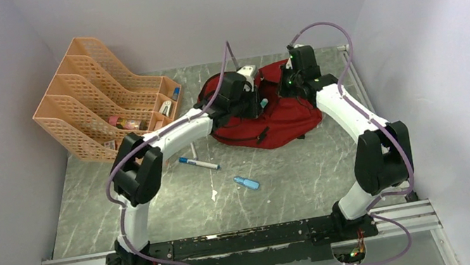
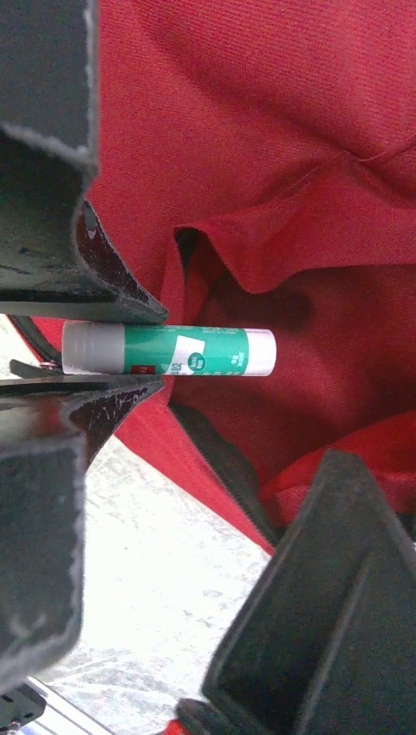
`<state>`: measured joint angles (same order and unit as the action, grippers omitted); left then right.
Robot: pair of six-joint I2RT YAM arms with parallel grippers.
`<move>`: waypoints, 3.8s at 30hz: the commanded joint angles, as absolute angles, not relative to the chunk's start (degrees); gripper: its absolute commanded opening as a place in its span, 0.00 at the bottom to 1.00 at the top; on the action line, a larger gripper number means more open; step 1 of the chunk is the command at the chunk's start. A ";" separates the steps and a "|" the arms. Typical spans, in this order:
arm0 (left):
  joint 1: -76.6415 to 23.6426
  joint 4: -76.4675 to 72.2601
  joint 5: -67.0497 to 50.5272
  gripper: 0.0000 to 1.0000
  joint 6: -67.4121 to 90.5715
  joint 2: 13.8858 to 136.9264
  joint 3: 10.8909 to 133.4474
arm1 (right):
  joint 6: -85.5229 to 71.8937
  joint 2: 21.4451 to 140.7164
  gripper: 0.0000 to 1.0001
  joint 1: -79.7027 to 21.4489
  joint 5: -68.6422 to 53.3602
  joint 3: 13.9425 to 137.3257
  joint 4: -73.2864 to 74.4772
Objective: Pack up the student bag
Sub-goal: Place the stationery in the student bag, then pick up the stationery from the center of the board.
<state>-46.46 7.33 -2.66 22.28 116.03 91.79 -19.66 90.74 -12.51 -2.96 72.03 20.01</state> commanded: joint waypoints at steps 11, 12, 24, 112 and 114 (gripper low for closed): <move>-44.35 1.37 -8.39 0.07 30.52 128.02 104.48 | -21.10 88.00 0.00 -13.10 -4.74 70.75 17.65; -44.33 0.57 -9.29 0.09 31.74 129.03 104.93 | -21.28 87.78 0.00 -13.10 -5.03 70.55 17.42; -43.83 -0.09 -7.88 0.48 31.64 129.38 107.37 | -22.14 87.06 0.00 -13.10 -7.75 68.64 15.34; -54.66 25.23 -31.41 0.57 -55.17 107.78 68.73 | -21.14 87.60 0.00 -13.10 -9.49 67.00 15.77; -54.44 25.92 -31.19 0.56 -55.64 108.09 68.49 | -21.18 87.82 0.00 -13.10 -9.64 67.22 15.74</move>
